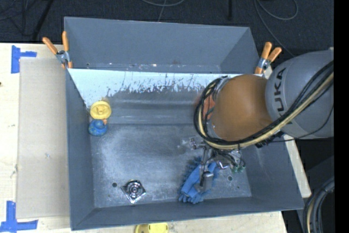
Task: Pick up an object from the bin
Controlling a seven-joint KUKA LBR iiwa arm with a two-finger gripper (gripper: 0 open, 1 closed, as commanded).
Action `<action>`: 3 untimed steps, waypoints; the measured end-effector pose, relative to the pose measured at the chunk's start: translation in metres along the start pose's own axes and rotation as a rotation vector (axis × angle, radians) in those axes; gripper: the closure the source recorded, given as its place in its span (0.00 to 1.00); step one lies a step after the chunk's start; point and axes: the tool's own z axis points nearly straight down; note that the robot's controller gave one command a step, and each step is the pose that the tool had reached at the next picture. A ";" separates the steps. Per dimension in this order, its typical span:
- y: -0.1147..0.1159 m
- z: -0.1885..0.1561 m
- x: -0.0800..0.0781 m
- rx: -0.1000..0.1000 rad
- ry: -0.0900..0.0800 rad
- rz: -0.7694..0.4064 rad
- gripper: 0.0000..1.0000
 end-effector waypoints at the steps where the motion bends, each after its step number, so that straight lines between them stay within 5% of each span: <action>1: -0.019 0.001 0.018 0.001 0.003 -0.111 0.00; 3: -0.039 0.045 0.015 -0.001 0.004 -0.335 0.00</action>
Offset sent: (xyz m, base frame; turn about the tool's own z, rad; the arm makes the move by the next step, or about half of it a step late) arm -0.0080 -0.0293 -0.0122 -0.3312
